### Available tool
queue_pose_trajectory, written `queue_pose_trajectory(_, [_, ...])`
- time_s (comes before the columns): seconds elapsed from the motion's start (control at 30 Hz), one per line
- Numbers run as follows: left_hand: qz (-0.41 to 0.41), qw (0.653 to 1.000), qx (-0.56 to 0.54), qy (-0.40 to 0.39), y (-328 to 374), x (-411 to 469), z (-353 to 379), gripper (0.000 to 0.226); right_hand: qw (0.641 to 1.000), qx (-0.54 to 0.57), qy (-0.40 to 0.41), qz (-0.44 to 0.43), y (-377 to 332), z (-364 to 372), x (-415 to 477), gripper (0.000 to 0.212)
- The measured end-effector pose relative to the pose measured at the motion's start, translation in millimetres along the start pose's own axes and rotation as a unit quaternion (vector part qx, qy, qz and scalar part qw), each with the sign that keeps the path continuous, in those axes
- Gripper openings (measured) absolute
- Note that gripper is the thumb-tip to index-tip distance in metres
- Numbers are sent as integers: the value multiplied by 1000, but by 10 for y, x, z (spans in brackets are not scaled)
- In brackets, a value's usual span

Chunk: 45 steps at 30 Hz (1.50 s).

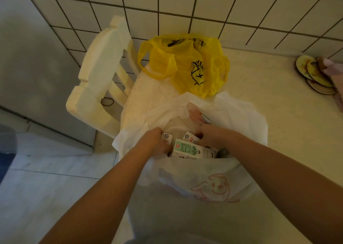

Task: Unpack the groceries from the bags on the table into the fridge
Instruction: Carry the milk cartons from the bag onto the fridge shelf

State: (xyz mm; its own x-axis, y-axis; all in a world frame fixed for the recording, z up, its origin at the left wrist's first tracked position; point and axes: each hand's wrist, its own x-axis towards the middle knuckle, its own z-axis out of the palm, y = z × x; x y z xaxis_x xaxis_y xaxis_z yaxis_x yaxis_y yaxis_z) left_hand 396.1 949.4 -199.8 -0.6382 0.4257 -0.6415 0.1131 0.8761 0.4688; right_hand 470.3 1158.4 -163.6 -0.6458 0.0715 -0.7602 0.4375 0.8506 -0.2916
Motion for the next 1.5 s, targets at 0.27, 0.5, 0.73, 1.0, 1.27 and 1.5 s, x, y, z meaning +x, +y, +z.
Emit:
queue_pose_trajectory(0.27, [-10,999,-36,37,-98,-79,15,32,999,39,1,-18,54,12,19,69])
queue_pose_trajectory(0.5, [2,997,-58,54,-137,-133,32,27,1000,17,-7,-19,99,43,77,62])
queue_pose_trajectory(0.73, [7,997,-64,50,-184,-174,68,22,998,54,-39,8,105,14,56,72])
queue_pose_trajectory(1.0, [10,994,-85,64,-206,-219,95,23,999,26,-13,17,107,40,3,50])
queue_pose_trajectory(1.27, [53,971,-181,148,-123,-295,68,20,976,120,180,-34,153,2,-157,57])
queue_pose_trajectory(1.5, [162,904,-304,253,130,-655,-86,30,877,230,409,-102,-62,69,-763,45])
